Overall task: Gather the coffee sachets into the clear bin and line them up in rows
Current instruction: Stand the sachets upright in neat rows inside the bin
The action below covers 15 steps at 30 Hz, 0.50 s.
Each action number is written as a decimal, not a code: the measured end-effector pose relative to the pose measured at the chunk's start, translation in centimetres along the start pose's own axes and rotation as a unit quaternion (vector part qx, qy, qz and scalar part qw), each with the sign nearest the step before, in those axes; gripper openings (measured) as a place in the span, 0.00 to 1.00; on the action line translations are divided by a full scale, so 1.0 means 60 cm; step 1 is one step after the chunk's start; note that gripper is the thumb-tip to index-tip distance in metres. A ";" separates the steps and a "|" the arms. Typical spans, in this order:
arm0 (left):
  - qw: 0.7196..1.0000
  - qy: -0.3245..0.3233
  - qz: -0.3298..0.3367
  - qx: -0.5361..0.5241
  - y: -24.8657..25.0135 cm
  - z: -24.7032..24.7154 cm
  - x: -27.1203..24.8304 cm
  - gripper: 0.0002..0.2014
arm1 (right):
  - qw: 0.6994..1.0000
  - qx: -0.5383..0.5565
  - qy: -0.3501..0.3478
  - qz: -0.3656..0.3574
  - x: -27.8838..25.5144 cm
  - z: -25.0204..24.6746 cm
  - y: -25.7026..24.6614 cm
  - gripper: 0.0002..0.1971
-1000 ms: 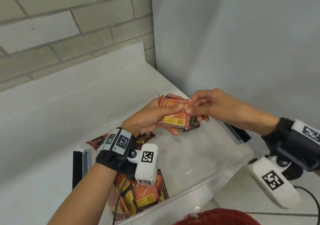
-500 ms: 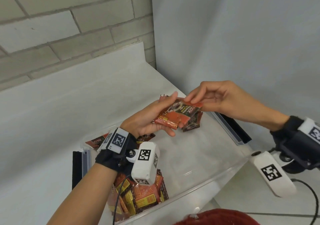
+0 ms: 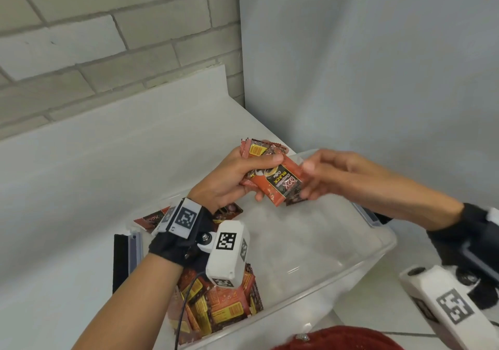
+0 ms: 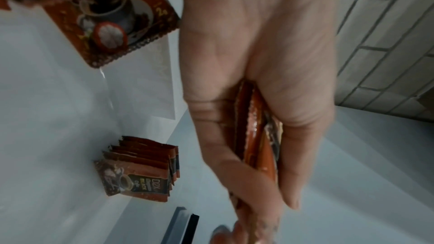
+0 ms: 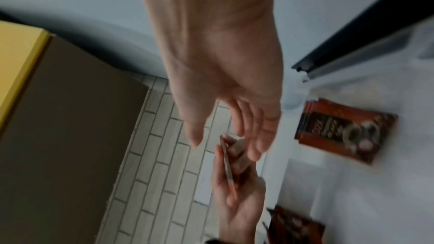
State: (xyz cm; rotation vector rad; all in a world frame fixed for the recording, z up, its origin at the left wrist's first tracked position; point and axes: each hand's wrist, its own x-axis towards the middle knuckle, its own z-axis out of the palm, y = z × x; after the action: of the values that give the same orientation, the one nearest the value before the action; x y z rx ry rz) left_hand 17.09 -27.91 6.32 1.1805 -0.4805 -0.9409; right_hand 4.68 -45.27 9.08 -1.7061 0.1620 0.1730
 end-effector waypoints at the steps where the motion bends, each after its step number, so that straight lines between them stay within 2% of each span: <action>1: 1.000 0.004 0.007 -0.003 0.000 0.001 0.000 0.09 | 0.999 -0.018 -0.022 0.018 -0.004 0.008 0.003 0.31; 4: 1.000 0.013 0.019 0.006 0.001 0.003 0.000 0.09 | 0.996 -0.064 -0.041 0.047 -0.006 0.023 0.007 0.24; 10: 0.999 0.013 0.034 0.001 0.002 0.003 -0.001 0.07 | 0.997 -0.067 0.027 0.031 0.005 -0.001 -0.013 0.01; 13: 0.999 0.017 0.033 -0.003 0.002 0.000 -0.001 0.09 | 0.997 -0.062 0.052 0.014 0.008 -0.022 -0.026 0.06; 15: 0.999 0.015 0.038 -0.008 0.001 0.000 0.001 0.09 | 0.997 -0.053 0.054 0.016 0.011 -0.024 -0.029 0.03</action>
State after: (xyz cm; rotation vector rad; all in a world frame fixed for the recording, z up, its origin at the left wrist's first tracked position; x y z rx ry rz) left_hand 17.16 -27.96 6.33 1.1525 -0.4881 -0.8595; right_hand 5.70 -46.47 10.83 -1.8211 0.2647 0.1140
